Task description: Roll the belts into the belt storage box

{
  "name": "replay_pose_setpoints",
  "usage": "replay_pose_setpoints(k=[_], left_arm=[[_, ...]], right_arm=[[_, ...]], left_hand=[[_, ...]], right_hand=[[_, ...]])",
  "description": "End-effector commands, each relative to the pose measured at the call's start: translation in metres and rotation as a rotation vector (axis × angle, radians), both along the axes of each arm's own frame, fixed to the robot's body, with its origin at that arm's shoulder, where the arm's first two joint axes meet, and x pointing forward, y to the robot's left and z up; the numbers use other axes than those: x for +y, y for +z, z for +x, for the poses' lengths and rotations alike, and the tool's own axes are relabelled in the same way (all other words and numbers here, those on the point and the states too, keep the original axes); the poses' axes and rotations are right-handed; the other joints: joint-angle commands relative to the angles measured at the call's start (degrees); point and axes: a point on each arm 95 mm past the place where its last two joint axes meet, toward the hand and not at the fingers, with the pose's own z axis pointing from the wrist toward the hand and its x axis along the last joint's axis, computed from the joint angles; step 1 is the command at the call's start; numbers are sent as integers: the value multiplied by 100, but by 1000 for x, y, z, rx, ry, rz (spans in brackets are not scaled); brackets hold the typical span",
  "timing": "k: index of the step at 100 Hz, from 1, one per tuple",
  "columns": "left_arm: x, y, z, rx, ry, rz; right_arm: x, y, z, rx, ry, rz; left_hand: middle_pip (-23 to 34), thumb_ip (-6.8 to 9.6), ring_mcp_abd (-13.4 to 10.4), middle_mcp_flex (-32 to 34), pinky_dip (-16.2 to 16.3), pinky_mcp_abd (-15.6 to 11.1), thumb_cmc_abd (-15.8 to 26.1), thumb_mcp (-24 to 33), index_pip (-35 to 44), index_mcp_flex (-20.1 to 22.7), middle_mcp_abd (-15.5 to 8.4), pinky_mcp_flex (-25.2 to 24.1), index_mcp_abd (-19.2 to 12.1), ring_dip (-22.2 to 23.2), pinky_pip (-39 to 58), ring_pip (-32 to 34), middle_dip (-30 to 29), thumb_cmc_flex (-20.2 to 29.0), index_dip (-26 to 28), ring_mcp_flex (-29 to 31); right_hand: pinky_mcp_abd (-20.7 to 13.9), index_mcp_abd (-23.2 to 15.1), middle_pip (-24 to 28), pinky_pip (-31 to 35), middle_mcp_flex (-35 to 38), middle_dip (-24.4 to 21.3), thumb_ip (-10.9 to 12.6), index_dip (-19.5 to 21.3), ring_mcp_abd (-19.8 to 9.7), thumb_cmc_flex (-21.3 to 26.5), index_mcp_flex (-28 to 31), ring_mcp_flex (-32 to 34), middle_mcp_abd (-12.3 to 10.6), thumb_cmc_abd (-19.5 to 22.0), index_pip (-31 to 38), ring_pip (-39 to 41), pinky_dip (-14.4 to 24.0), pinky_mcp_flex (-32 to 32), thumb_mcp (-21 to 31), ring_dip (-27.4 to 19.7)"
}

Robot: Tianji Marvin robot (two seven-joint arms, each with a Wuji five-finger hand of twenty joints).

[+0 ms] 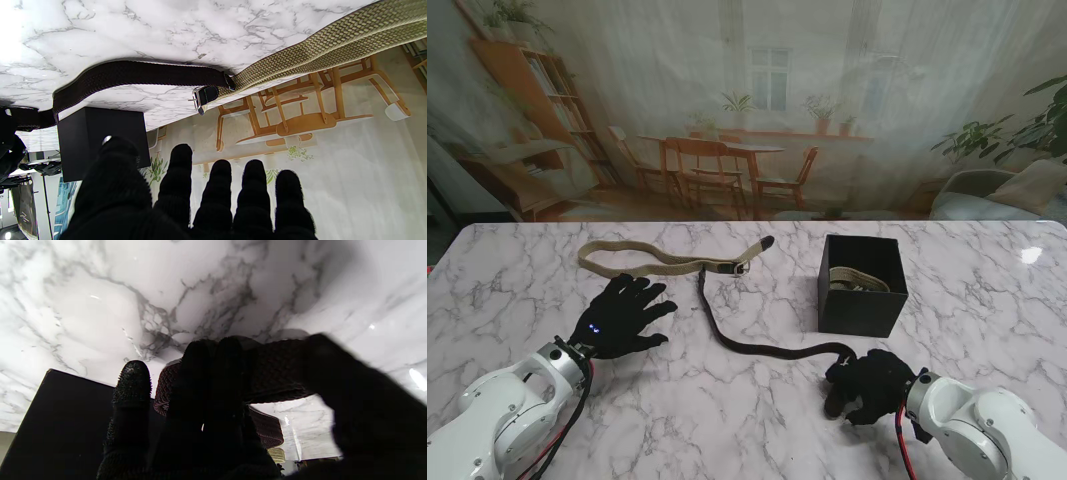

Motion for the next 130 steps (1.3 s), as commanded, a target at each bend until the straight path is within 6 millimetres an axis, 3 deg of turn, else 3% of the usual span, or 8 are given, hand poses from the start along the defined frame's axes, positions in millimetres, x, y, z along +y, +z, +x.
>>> replay_pose_setpoints(k=[1,19,31,49,65,87,115,130], left_arm=[[-1,-2,0,14,-1,7],[-1,-2,0,15,0,7],[-1,-2,0,15,1,7],[-1,-2,0,13,0,5],[-1,-2,0,12,-2,4],[-1,-2,0,13,-3,4],[-1,-2,0,8,-5,0],[-1,-2,0,6,-7,-2]], right_arm=[[-3,-4,-2,-12,-4,-5],[-2,-13,2,-96,-11,10],[0,-18,4,-119,-37,33],[0,-19,2,-120,-58,33],[-1,-18,0,-123,-52,20],[0,-20,-1,-163,-43,4],[1,-20,-2,-170,-27,-5],[2,-22,-2,-166,-35,12]], left_hand=[[6,-86,81,-43,-1,147,265,-108,-9,5,104,-95,130,22,-69,-61,76,194,26,46],[2,-88,84,-53,-1,148,272,-112,-11,-1,95,-96,129,21,-67,-61,75,191,26,45],[1,-87,88,-60,-4,149,269,-112,-10,0,103,-96,122,21,-68,-62,75,190,26,38],[-2,-87,84,-79,-4,149,275,-111,-8,1,102,-97,129,21,-66,-61,73,187,27,34],[1,-85,90,-83,-3,147,272,-106,-5,3,105,-95,129,24,-61,-55,74,202,29,41],[-2,-87,83,-100,-3,151,274,-109,-4,1,104,-97,126,23,-58,-56,71,197,29,38],[-33,-89,72,-220,-6,166,283,-113,-3,-3,119,-110,120,21,-66,-65,58,182,32,9],[-37,-90,68,-250,-6,170,289,-115,0,-1,119,-114,116,22,-71,-66,55,168,35,0]], right_hand=[[-160,170,-574,-42,-302,-108,286,416,-304,312,127,-80,-295,-230,490,-121,-56,-12,980,-192],[99,-393,119,254,437,441,-806,815,200,1165,621,568,71,-130,1659,552,41,265,675,301],[778,-1385,1123,251,473,1424,-1200,28,655,1209,541,692,264,368,3169,896,234,195,23,1014],[1251,-1707,1411,214,187,2000,-1271,-173,932,1381,692,532,484,612,3692,1003,344,188,-323,1303],[1147,-1566,1313,177,-167,2764,-1146,-410,859,2492,1092,446,534,1048,2461,1058,401,165,-8,1450],[1240,-3326,1573,237,-1244,3297,-1215,-240,934,1672,1678,113,764,811,2462,1162,564,43,-646,1566],[1562,-3429,303,-308,-3977,539,-1209,-651,1355,1065,2453,-1868,1663,319,2675,177,586,-589,-400,497],[1827,-3262,-308,-804,-4657,18,-1218,-929,1648,1010,2599,-2228,1807,169,2758,-437,147,-803,-291,-89]])
